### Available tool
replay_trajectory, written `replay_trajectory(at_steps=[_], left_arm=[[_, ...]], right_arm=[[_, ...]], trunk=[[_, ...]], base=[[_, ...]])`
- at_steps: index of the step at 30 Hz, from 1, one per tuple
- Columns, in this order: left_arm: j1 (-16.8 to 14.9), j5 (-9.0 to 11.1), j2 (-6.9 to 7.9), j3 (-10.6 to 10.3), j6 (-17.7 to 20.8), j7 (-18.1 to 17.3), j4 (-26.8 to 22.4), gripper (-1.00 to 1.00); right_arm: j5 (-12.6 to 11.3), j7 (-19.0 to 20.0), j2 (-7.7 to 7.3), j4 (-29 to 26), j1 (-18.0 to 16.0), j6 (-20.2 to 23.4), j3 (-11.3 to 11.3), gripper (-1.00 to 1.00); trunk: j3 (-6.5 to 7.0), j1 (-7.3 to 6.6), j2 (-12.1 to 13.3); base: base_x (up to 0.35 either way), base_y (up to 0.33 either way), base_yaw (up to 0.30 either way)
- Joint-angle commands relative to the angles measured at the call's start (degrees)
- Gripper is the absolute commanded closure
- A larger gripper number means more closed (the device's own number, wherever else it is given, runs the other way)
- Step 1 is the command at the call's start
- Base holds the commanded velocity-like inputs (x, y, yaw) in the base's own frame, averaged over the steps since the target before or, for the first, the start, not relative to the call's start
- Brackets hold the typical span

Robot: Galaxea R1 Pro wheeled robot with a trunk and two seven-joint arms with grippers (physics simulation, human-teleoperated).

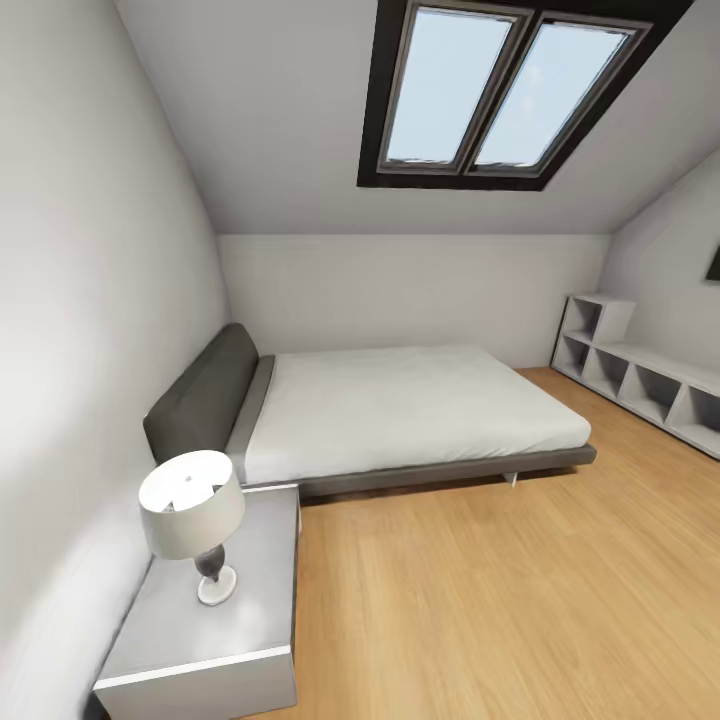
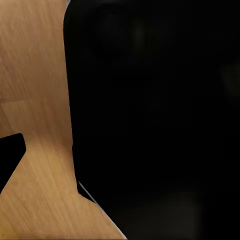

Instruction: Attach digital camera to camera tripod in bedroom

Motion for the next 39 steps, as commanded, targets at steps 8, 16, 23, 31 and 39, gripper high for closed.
replay_trajectory(at_steps=[8, 16, 23, 31, 39], left_arm=[[0.08, -0.09, 0.7, -0.09, -0.09, -0.04, -0.13, -1.0], [0.08, -0.09, 0.7, -0.09, -0.09, -0.05, -0.15, -1.0], [0.08, -0.09, 0.7, -0.09, -0.09, -0.05, -0.14, -1.0], [0.08, -0.09, 0.7, -0.09, -0.09, -0.06, -0.16, -1.0], [0.08, -0.09, 0.7, -0.09, -0.09, -0.04, -0.16, -1.0]], right_arm=[[-0.01, -0.13, 1.77, -2.01, 0.08, -1.26, 0.1, -1.0], [0.08, -0.17, 2.08, -2.18, 0.08, -0.17, 0.09, -1.0], [0.09, -0.17, 2.15, -2.2, 0.08, -0.1, 0.08, -1.0], [-0.07, -0.13, 2.21, -2.2, 0.08, -0.09, 0.07, -1.0], [0.1, -0.23, 2.1, -2.2, 0.08, -1.82, 0.01, -1.0]], trunk=[[-0.03, 0.0, -0.01], [-0.03, 0.0, -0.01], [-0.03, 0.0, -0.01], [-0.03, 0.0, -0.01], [-0.03, 0.0, -0.01]], base=[[0.0, 0.0, 0.0], [0.0, 0.0, 0.0], [0.0, 0.0, 0.0], [0.0, 0.0, 0.0], [0.0, 0.0, 0.0]])
